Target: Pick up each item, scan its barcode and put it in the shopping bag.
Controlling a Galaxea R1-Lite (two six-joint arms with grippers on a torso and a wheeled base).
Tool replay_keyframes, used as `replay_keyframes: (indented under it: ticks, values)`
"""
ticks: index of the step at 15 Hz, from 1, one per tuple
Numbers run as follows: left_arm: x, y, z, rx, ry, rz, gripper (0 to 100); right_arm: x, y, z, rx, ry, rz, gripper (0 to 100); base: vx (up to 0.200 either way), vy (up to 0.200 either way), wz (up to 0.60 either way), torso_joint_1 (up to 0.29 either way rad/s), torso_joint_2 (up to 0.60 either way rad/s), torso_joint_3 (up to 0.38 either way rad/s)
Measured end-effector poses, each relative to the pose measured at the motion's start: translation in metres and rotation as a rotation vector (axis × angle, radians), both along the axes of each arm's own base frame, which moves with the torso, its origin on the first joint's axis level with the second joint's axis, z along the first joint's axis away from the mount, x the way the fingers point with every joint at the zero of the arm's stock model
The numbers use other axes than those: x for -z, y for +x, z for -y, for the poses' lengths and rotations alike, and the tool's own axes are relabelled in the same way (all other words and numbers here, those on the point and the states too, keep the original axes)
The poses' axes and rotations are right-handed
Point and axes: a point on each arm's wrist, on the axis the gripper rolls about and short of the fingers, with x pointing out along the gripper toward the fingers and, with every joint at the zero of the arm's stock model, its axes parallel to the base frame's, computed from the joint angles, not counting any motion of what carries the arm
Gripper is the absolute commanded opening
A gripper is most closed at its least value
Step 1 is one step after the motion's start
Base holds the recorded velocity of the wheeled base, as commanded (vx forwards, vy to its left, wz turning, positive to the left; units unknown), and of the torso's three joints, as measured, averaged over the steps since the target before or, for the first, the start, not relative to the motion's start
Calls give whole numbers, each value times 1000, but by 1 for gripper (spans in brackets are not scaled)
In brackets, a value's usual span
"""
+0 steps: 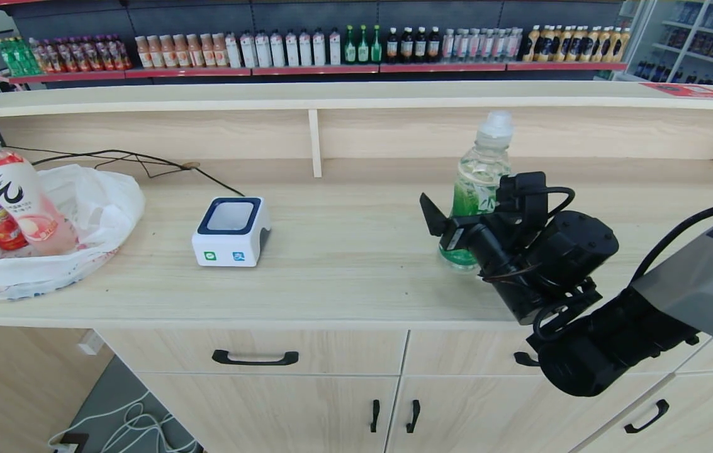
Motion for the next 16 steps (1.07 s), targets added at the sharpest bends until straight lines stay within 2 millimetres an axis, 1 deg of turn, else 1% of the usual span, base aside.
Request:
replay_keyframes:
  ticks: [1,2,13,16]
  values:
    - [0,0,0,0,0,0,100,0,0,0,-1,-1,0,100,0,0,0,0,0,0]
    - [0,0,0,0,0,0,100,0,0,0,0,0,0,0,0,0,0,0,0,0]
    - [0,0,0,0,0,0,100,-3,-5,-4,-17,6,3,0,0,0,0,0,0,0]
    - [0,0,0,0,0,0,100,-2,-11,-9,-35,3,-4,0,0,0,0,0,0,0]
